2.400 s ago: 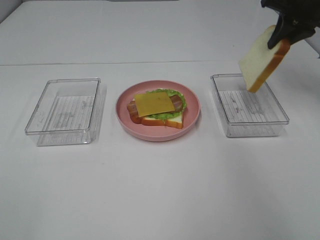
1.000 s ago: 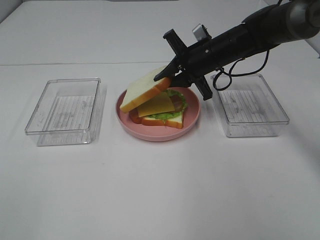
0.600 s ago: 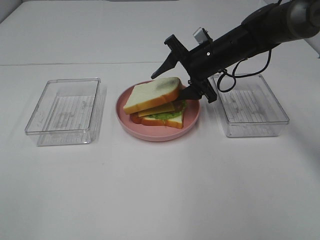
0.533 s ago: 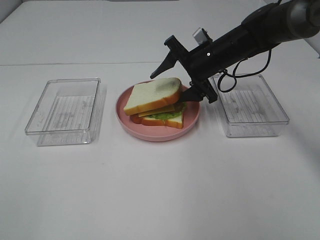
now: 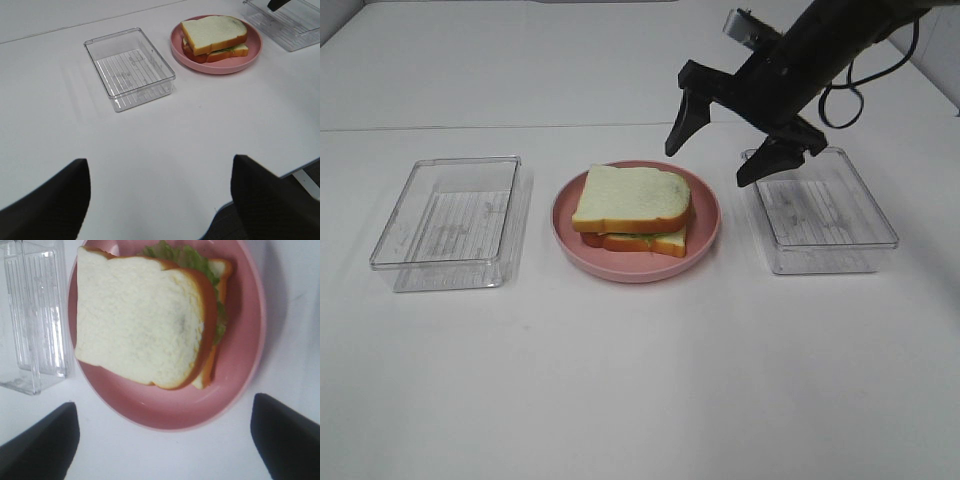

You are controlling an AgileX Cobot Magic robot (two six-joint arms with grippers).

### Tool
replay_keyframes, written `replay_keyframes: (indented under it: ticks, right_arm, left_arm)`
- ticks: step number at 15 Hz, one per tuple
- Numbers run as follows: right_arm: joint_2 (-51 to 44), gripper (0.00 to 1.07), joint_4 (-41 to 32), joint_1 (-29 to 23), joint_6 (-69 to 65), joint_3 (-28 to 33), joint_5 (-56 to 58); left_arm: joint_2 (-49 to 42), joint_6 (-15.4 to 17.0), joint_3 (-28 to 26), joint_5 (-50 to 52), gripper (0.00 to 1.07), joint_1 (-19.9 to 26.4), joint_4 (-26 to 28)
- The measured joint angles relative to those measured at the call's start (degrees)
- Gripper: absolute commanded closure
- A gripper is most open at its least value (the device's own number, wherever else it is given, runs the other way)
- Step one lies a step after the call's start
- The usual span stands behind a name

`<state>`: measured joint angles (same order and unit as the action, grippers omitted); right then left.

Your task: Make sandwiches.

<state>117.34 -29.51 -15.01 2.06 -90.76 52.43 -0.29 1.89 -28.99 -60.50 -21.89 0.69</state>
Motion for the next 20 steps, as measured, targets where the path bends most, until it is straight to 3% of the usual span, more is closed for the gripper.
replay_keyframes:
  ticks: [6,8,12,15,16,20]
  right_arm:
    - [-14.0,0.21,17.4,0.0,-0.9,0.1,12.7]
    - [-21.1,0.21,22.0,0.0,-1.5,3.4,13.8]
    - [-35.1,0.21,25.9,0.0,-2.4,15.5,14.3]
    - [-51.0,0.21,26.3,0.0,-2.4,30.0,14.7]
    - [-61.0,0.22,26.3,0.0,-2.6,38.6,14.8]
    - [-79.4,0.22,26.2,0.0,-2.6,50.9,15.0]
  left_arm:
    - [0.0,0.0,0.0,0.0,0.32,0.0,0.0]
    - [0.0,-0.1,0.0,0.0,0.32,0.0,0.0]
    - [0.0,-1.5,0.0,0.0,0.32,0.0,0.6]
    - [0.0,-1.9,0.0,0.0,0.32,0.0,0.9]
    - [0.0,-1.9,0.0,0.0,0.32,0.0,0.9]
    - [0.0,-1.9,0.0,0.0,0.32,0.0,0.9]
